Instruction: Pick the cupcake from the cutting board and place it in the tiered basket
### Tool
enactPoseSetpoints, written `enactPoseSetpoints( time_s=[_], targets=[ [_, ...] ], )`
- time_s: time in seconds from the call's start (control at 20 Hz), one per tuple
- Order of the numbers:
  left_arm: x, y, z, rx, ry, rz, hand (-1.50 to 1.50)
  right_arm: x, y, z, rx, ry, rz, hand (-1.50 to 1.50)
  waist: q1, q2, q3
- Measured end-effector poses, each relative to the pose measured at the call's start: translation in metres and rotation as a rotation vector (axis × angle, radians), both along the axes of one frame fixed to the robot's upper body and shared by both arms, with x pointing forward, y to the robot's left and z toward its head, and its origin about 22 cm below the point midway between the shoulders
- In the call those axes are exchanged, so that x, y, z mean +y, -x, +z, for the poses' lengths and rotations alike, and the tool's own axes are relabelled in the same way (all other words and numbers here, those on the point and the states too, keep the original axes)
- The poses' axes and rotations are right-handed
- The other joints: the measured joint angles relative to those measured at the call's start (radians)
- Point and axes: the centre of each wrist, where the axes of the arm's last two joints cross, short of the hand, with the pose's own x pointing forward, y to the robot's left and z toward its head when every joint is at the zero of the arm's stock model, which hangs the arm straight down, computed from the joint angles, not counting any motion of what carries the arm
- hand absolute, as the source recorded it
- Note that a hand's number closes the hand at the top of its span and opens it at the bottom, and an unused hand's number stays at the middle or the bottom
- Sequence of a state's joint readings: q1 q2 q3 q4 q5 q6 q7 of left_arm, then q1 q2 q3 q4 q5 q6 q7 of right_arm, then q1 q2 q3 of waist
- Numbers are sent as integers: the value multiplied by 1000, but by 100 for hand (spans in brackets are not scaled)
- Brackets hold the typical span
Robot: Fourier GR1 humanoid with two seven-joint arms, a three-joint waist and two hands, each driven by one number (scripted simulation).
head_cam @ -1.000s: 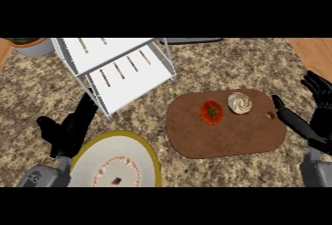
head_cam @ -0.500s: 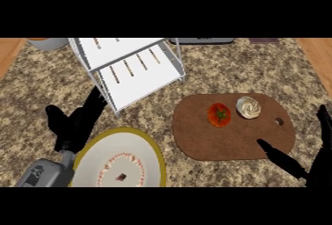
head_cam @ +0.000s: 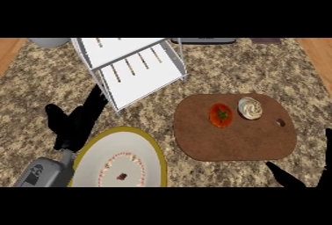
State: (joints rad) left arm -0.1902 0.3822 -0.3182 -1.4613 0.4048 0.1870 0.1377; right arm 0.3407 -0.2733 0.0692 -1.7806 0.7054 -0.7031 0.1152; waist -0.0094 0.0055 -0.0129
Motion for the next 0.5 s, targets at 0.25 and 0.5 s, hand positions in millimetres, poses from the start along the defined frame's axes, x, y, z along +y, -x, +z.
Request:
enactPoseSetpoints(
  time_s=[0.25, 0.5],
  targets=[
    [-7, -2, 2, -1, -2, -16, 0, 39, -12, 22, 100, -20, -45, -150, 19, 2, 1],
    [-13, -2, 0, -1, 3, -14, 0, 82, -39, 50, 207, 5, -124, -150, 29, 0, 5]
  ],
)
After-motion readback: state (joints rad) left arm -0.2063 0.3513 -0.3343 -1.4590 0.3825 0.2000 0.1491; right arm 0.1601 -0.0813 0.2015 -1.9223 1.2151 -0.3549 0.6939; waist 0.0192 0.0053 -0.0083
